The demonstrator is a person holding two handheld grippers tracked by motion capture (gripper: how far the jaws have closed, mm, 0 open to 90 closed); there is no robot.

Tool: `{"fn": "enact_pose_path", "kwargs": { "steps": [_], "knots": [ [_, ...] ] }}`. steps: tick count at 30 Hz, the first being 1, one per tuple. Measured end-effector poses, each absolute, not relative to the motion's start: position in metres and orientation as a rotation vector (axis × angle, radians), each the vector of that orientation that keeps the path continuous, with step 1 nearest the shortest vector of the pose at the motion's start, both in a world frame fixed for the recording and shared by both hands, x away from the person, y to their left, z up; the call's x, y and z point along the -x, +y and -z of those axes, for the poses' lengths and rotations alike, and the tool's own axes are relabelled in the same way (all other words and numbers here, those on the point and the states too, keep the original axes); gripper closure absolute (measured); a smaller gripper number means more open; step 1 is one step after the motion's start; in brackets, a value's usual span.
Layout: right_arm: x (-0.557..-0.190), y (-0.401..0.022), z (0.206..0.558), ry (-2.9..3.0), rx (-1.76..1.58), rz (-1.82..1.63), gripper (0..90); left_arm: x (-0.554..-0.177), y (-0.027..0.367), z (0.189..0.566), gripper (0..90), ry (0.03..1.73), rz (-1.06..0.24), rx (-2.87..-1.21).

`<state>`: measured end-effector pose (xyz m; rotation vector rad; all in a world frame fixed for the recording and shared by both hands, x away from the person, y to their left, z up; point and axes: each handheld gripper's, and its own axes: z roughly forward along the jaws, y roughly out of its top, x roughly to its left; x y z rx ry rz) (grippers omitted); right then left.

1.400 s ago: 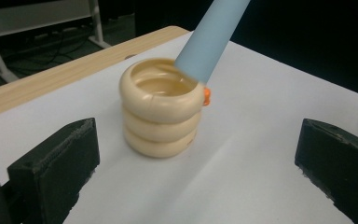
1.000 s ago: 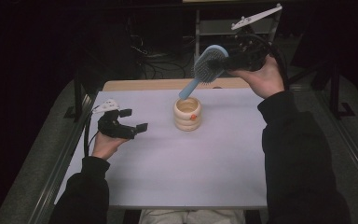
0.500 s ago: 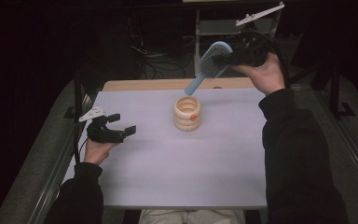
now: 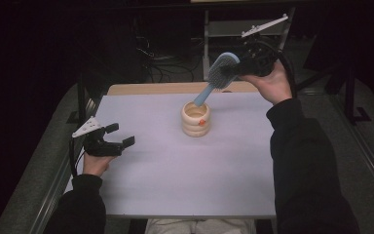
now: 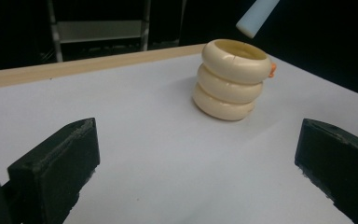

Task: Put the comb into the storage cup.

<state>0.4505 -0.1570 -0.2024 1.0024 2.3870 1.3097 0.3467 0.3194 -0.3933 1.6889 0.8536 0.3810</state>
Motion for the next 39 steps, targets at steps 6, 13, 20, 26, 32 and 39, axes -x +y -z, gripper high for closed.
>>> {"fn": "enact_pose_path", "kwargs": {
  "steps": [6,13,20,26,32,39],
  "knots": [
    [-0.455,-0.158,0.213,2.397,-1.019,-1.316,54.4,-0.336,0.328,0.394,0.0,0.84,-0.391,-1.667],
    [-0.461,-0.151,0.223,2.428,-1.028,-1.299,54.3,-0.331,0.336,0.396,0.0,0.851,-0.399,-1.644],
    [-0.465,-0.142,0.235,2.458,-1.024,-1.288,54.3,-0.327,0.339,0.398,0.0,0.847,-0.402,-1.648],
    [-0.47,-0.136,0.247,2.484,-1.037,-1.266,54.2,-0.326,0.338,0.399,0.0,0.849,-0.403,-1.65],
    [-0.475,-0.131,0.26,2.505,-1.045,-1.258,54.2,-0.326,0.337,0.4,0.0,0.839,-0.397,-1.662],
    [-0.479,-0.125,0.273,2.526,-1.058,-1.259,54.1,-0.326,0.337,0.4,0.0,0.833,-0.391,-1.661]
  ]
}}
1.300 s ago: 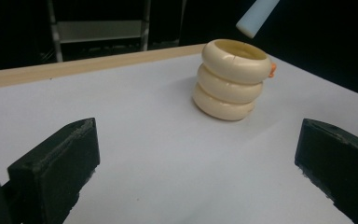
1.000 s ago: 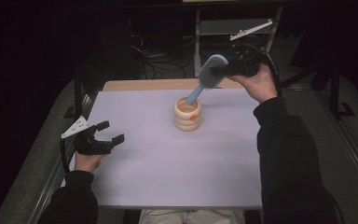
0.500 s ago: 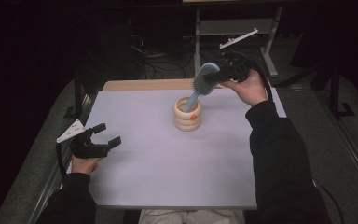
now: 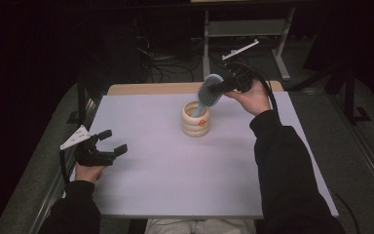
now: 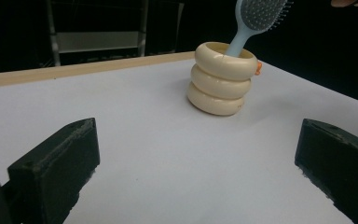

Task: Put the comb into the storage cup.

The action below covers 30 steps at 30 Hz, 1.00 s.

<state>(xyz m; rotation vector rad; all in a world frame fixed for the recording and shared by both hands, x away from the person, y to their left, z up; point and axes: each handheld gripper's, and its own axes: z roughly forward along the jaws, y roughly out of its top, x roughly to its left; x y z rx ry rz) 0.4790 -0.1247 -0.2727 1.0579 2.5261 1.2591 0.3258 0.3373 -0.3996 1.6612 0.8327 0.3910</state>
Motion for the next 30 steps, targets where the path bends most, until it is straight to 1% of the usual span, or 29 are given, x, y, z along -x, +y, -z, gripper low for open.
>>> {"fn": "enact_pose_path", "kwargs": {
  "steps": [19,26,29,30],
  "knots": [
    [-0.494,-0.117,0.299,2.514,-1.179,-1.289,52.7,-0.326,0.338,0.4,0.0,0.825,-0.384,-1.656],
    [-0.497,-0.121,0.301,2.516,-1.242,-1.273,44.8,-0.326,0.338,0.4,0.0,0.824,-0.38,-1.655],
    [-0.498,-0.125,0.302,2.505,-1.261,-1.297,42.8,-0.326,0.336,0.399,0.0,0.817,-0.376,-1.655],
    [-0.497,-0.127,0.302,2.494,-1.266,-1.298,40.4,-0.326,0.336,0.399,0.0,0.815,-0.376,-1.656]
  ]
}}
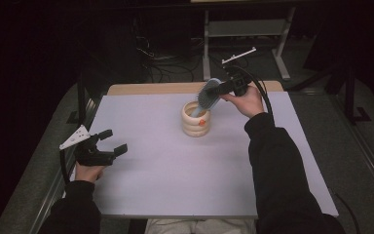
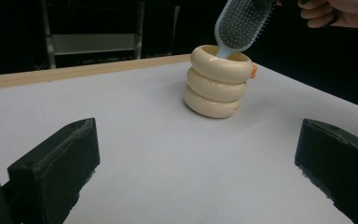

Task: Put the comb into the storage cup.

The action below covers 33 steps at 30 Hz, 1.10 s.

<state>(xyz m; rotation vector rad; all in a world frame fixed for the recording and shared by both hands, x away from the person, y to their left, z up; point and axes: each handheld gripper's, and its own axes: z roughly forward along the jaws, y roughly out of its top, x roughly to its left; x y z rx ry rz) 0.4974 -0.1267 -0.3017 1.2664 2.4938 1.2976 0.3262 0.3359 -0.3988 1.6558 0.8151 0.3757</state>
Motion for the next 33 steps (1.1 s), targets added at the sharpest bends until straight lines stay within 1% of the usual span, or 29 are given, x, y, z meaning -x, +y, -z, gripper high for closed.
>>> {"fn": "enact_pose_path", "kwargs": {
  "steps": [4,9,12,14,16,33],
  "knots": [
    [-0.497,-0.135,0.301,2.487,-1.255,-1.392,31.2,-0.326,0.335,0.398,0.0,0.804,-0.375,-1.656],
    [-0.495,-0.144,0.299,2.449,-1.24,-1.397,20.3,-0.325,0.337,0.395,0.0,0.801,-0.373,-1.638],
    [-0.493,-0.147,0.299,2.444,-1.224,-1.385,10.4,-0.325,0.337,0.395,0.0,0.804,-0.38,-1.637],
    [-0.492,-0.148,0.301,2.43,-1.229,-1.342,0.0,-0.325,0.337,0.395,0.0,0.81,-0.389,-1.641],
    [-0.492,-0.148,0.303,2.439,-1.256,-1.285,0.0,-0.325,0.337,0.395,0.0,0.811,-0.391,-1.644],
    [-0.467,-0.163,0.313,2.425,-1.157,-1.326,0.0,-0.323,0.334,0.394,0.0,0.8,-0.388,-1.655]
  ]
}}
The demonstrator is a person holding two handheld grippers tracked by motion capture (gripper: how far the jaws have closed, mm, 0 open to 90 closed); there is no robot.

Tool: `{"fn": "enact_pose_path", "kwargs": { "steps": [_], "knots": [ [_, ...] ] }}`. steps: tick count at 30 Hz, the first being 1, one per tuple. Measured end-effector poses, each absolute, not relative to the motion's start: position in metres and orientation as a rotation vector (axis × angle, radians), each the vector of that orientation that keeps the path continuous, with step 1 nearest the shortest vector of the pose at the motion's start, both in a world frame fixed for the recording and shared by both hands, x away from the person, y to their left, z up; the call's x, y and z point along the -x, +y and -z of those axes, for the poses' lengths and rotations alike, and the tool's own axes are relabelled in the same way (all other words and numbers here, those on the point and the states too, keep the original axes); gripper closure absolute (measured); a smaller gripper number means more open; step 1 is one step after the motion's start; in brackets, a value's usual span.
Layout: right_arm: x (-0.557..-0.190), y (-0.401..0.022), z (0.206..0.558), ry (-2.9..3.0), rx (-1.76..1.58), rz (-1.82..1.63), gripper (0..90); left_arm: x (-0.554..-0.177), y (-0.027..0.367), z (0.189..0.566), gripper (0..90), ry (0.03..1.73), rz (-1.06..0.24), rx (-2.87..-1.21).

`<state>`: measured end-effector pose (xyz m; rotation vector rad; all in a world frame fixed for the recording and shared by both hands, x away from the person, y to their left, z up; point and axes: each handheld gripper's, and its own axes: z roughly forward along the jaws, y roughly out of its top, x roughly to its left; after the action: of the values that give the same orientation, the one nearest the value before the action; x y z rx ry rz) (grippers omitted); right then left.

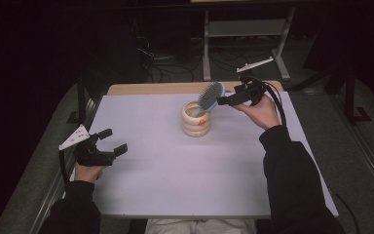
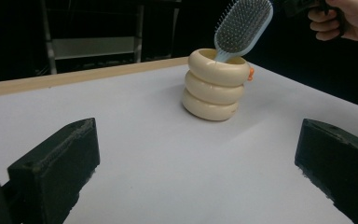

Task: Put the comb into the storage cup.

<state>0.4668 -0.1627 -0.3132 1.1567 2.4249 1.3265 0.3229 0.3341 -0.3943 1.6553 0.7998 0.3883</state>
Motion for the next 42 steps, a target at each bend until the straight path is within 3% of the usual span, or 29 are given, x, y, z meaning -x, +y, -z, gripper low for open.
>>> {"fn": "enact_pose_path", "kwargs": {
  "steps": [42],
  "knots": [
    [-0.41,-0.194,0.338,2.374,-1.061,-1.304,0.0,-0.325,0.33,0.399,0.0,0.822,-0.356,-1.702]
  ]
}}
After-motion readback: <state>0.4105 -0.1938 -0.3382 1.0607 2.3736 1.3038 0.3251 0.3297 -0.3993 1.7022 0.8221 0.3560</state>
